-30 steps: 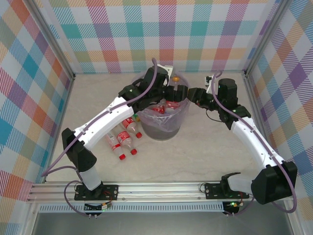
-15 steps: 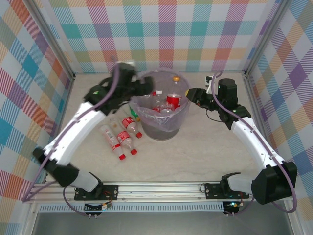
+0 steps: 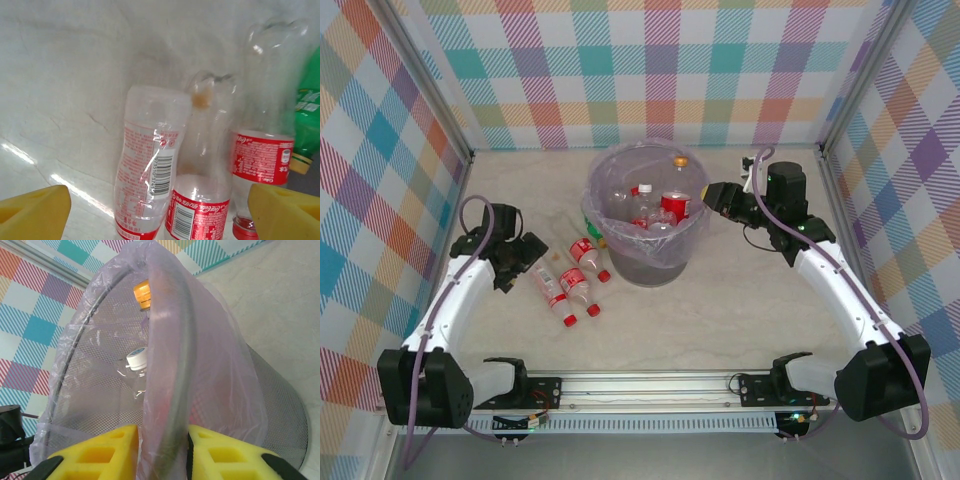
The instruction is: Put the plastic bottles in the bin
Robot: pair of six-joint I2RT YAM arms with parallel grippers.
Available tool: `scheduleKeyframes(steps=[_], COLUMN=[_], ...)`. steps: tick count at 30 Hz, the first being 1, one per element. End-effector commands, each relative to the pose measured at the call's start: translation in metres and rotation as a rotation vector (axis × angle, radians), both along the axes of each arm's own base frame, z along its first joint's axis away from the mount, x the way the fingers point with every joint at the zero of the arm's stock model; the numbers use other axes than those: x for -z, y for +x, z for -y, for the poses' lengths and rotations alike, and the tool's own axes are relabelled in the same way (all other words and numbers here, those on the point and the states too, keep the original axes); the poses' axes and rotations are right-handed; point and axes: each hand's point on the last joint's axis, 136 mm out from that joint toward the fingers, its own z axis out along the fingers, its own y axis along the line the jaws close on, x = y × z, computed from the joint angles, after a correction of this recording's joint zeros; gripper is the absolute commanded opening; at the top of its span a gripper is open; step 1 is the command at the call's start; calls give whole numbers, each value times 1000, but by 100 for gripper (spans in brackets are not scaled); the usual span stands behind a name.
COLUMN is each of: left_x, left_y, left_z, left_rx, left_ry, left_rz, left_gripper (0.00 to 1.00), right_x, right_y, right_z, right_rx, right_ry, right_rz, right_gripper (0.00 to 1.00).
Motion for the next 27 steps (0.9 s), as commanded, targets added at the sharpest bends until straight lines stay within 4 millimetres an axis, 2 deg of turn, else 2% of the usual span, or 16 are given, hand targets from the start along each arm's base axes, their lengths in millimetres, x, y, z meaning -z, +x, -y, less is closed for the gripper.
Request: scheduleKeyframes(steps=[1,3,7,13,20,27], left_x=[16,28,56,78,85,91], left_y=[4,5,-6,-9,-2,-2], left_z=[9,11,10,9,14,12], left_rx=[-42,-46,-71,-117,-111,-121], left_ry=[-82,-98,-102,-116,-121,-98], left_rz=[8,5,-48,-53,-55,-69], left_gripper=[88,87,84,80,78,73], right_x=[-23,-26,-28,-26,-26,-25], right_y=[-8,-9,-11,-12,-12,-11], right_z=[-4,-3,-1,1,1,1], right_rx=[-30,-28,-21,-15,-12,-14], right_ry=[21,21,11,-1,-7,-8], right_rz=[65,72,75,68,72,70], right_gripper=[31,31,31,31,31,31])
